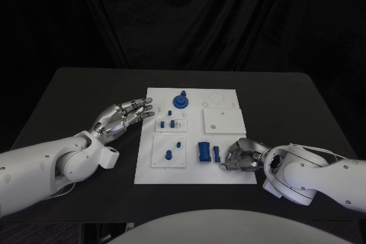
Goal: Assemble the parts on the task board
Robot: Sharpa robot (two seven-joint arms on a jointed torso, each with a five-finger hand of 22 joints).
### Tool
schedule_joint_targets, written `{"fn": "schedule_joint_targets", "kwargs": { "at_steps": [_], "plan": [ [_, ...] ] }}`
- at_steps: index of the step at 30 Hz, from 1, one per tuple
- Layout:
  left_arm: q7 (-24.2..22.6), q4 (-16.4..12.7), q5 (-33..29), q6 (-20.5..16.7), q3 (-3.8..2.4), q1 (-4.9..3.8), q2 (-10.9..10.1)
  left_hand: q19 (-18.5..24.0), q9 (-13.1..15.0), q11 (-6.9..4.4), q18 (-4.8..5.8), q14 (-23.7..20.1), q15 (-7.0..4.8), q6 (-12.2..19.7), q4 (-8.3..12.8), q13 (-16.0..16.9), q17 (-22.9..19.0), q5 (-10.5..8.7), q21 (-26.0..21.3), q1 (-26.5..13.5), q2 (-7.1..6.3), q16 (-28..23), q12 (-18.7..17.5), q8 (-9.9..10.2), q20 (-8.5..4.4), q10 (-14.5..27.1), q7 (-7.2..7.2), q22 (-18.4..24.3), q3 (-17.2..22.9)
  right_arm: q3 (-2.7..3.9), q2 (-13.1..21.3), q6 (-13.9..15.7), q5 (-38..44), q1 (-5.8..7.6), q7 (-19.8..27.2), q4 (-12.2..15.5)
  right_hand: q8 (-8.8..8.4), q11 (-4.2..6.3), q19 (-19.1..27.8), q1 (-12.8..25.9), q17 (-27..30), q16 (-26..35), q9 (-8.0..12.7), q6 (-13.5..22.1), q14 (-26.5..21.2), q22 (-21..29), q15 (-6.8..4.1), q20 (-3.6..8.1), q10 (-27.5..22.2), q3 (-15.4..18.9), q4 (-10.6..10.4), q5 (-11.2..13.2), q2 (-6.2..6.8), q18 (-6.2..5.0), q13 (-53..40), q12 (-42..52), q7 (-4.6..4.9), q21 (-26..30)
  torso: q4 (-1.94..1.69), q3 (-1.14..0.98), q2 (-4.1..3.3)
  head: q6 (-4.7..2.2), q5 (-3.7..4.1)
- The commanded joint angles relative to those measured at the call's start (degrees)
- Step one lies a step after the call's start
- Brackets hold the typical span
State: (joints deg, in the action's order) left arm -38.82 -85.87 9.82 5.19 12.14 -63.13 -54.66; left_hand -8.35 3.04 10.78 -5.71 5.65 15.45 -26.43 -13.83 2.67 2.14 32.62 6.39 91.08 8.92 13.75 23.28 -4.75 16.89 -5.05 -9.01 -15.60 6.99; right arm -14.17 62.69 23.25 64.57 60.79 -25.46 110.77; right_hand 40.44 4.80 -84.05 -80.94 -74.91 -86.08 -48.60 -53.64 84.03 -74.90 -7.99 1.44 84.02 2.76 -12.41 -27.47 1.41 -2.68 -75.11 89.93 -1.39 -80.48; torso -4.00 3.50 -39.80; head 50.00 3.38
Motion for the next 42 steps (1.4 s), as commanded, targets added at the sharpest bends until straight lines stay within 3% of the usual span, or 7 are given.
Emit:
{"fn": "schedule_joint_targets", "kwargs": {
  "at_steps": [1, 16, 26, 29, 35, 39, 42],
  "plan": [
    [-0.69, -0.07, 0.16, 0.84, -0.04, 0.13, 0.08, -0.27, 0.08, 0.37, 1.0, 0.25, 0.1, -0.33, -0.05, 0.09, 0.08, 0.31, 0.21, 0.24, -0.4, 0.21, 0.25, -0.24, -0.09, -0.11, -1.41, 0.05, 0.34, 0.0, 0.09, -1.36, 0.23, -0.11, -0.67, 0.05, -0.29, 0.05, -2.1, 0.03, -6.25, 0.29, 0.09, 0.29, 4.31, -11.77, 0.06, 0.06, 5.98, 0.39, -0.24, 0.61, 0.53, 0.19, -14.89, 0.07, 0.26, 0.44, 0.04, 0.01, 0.01, 0.0, -0.05],
    [-1.88, -0.97, 0.16, -0.76, -0.04, 0.17, -0.77, 0.18, 0.13, 0.87, 0.97, 0.08, -0.13, -0.79, 0.14, 0.12, 0.05, 0.52, -0.14, 0.16, -0.75, 0.16, 0.59, -0.43, -0.14, -0.35, -1.68, 0.73, 1.11, 0.26, 2.57, 5.01, -0.42, 0.17, 7.62, 2.12, -0.34, -0.16, -2.14, 1.91, -6.08, 0.38, -0.17, -0.67, 4.29, -11.81, 0.31, -0.24, 5.98, 1.83, -2.14, 5.24, 1.5, 0.22, -14.89, 0.07, 0.43, 0.38, 0.05, -0.02, 0.07, 0.0, 0.05],
    [-4.3, -5.29, 0.16, -5.29, -0.06, -0.17, -3.18, 2.64, 0.25, 2.16, -1.09, -1.14, -2.2, -2.32, 0.35, 0.22, -0.1, 0.99, -1.82, -0.76, -2.15, -0.73, 1.6, -1.08, -0.59, -1.15, -2.36, 3.4, 3.18, 0.33, 5.41, 17.39, -19.37, 5.37, 31.24, 1.29, -3.21, -1.08, 4.31, 6.97, 9.03, 10.05, 1.4, 0.05, -0.46, -7.03, 1.29, -1.28, 4.55, 2.88, -4.29, 4.03, -1.91, -2.64, -13.27, -1.13, 1.11, 14.93, 0.23, -0.09, 0.62, 0.0, 0.2],
    [-5.1, -6.11, -0.64, -6.4, -0.06, -0.8, -3.63, 3.55, 0.28, 1.82, -1.65, -1.94, -3.12, -2.82, -0.06, 0.23, -0.24, 0.72, -2.42, -1.52, -2.52, -1.65, 1.79, -1.3, -1.16, -1.37, -2.31, 4.35, 3.54, 0.24, 4.61, 18.73, -27.88, 6.73, 37.86, 0.01, -8.22, -4.2, 21.26, 9.56, 39.25, 36.12, 6.25, 1.72, -17.03, 6.21, 5.05, -4.51, -17.48, 2.6, -4.36, 3.21, -5.42, -7.06, 8.52, -21.48, 4.04, 48.5, 0.48, -0.14, 1.15, 0.0, -0.42],
    [-7.1, -7.32, -3.09, -9.06, -0.06, -1.9, -3.9, 4.77, 0.43, 1.55, -0.96, -2.17, -3.98, -4.49, -0.72, 0.26, -0.21, 0.62, -3.26, -2.35, -3.02, -1.58, 2.33, -1.91, -3.01, -2.07, -2.58, 5.99, 3.82, 0.07, 2.18, 16.74, -39.61, 7.93, 48.09, -3.48, -18.23, -14.7, 38.62, 10.59, 53.66, 59.41, 17.1, 10.05, -40.99, 22.89, 16.78, -12.74, -47.97, 3.34, -4.29, 2.05, -6.34, -4.03, 36.91, -53.92, 12.93, 70.78, 1.06, -0.46, 2.71, 0.0, -2.11],
    [-8.6, -7.64, -3.68, -9.87, -0.07, -2.18, -3.66, 5.04, 0.38, 0.55, -0.21, -3.05, -4.88, -4.69, -1.34, 0.11, -0.45, 0.54, -3.46, -2.85, -3.27, -2.96, 1.0, -2.0, -4.51, -1.46, -2.35, 6.41, 3.91, -0.01, 0.9, 14.28, -44.61, 8.21, 53.47, -5.5, -24.6, -18.75, 43.55, 10.81, 61.85, 66.11, 25.17, 11.65, -46.89, 32.84, 20.41, -16.47, -52.44, 5.47, -4.22, 1.83, -6.26, -4.1, 50.15, -62.98, 12.66, 76.9, 1.85, -1.1, 4.98, 0.0, -2.79],
    [-9.18, -7.03, -3.86, -9.34, -0.07, -2.26, -2.67, 5.04, 0.27, -0.27, -0.37, -3.5, -5.45, -4.0, -2.52, 0.04, -0.53, -0.09, -3.49, -3.81, -3.29, -3.67, 0.12, -1.77, -4.79, -0.95, -1.81, 6.44, 3.43, -0.03, 0.81, 12.66, -46.65, 8.28, 55.66, -6.27, -27.28, -17.72, 52.38, 10.49, 65.54, 67.43, 29.82, 12.58, -50.52, 40.2, 20.49, -17.9, -55.13, 7.04, -4.34, 1.8, -6.68, -4.31, 56.21, -64.66, 12.56, 76.97, 2.31, -1.53, 6.07, 0.0, -3.6]
  ]
}}
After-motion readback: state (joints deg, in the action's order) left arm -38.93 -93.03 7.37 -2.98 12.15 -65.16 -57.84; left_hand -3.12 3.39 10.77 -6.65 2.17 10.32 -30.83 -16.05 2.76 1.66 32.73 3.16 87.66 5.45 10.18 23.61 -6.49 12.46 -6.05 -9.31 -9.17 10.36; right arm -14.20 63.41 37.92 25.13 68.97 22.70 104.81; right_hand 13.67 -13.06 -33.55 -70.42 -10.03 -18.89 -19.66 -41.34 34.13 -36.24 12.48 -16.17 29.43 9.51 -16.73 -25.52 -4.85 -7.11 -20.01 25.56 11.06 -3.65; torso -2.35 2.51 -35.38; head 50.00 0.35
